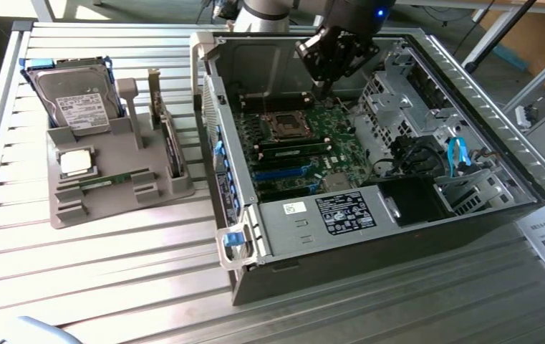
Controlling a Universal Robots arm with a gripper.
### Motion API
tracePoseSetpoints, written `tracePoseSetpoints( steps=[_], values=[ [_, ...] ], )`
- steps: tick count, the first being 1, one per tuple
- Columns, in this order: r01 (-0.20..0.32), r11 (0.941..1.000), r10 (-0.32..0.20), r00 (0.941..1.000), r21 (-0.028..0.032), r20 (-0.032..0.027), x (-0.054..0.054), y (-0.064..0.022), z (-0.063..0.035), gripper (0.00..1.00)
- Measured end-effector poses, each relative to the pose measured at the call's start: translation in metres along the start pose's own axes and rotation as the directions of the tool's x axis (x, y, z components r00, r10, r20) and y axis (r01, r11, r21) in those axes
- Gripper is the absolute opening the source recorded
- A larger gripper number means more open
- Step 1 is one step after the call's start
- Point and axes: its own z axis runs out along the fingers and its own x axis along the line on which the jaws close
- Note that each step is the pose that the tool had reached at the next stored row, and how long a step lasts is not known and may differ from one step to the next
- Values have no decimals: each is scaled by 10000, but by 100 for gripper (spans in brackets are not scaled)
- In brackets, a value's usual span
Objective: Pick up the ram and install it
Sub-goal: 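Press down the ram until it locks into place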
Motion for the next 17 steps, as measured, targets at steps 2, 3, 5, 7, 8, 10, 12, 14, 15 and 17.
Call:
tracePoseSetpoints(
  steps=[2, 3, 5, 7, 8, 10, 12, 14, 15, 17],
  values=[
    [-49, 10000, 49, 10000, -1, 9, 0, 0, 0, 10],
    [-93, 10000, 93, 10000, -1, 9, 0, 0, 0, 10],
    [-154, 9999, 154, 9999, -2, 9, 0, 0, 0, 10],
    [-191, 9998, 191, 9998, -4, 9, 0, 0, 0, 10],
    [-206, 9998, 206, 9998, -5, 9, 0, 0, 0, 10],
    [-268, 9996, 268, 9996, -7, 9, 0, 0, 0, 10],
    [-306, 9995, 306, 9995, -8, 9, 0, 0, 0, 10],
    [-310, 9995, 310, 9995, -8, 9, 0, 0, 0, 10],
    [-311, 9995, 311, 9995, -9, 9, 0, 0, 0, 10],
    [-310, 9995, 310, 9995, -9, 9, 0, 0, 0, 10]
  ],
)
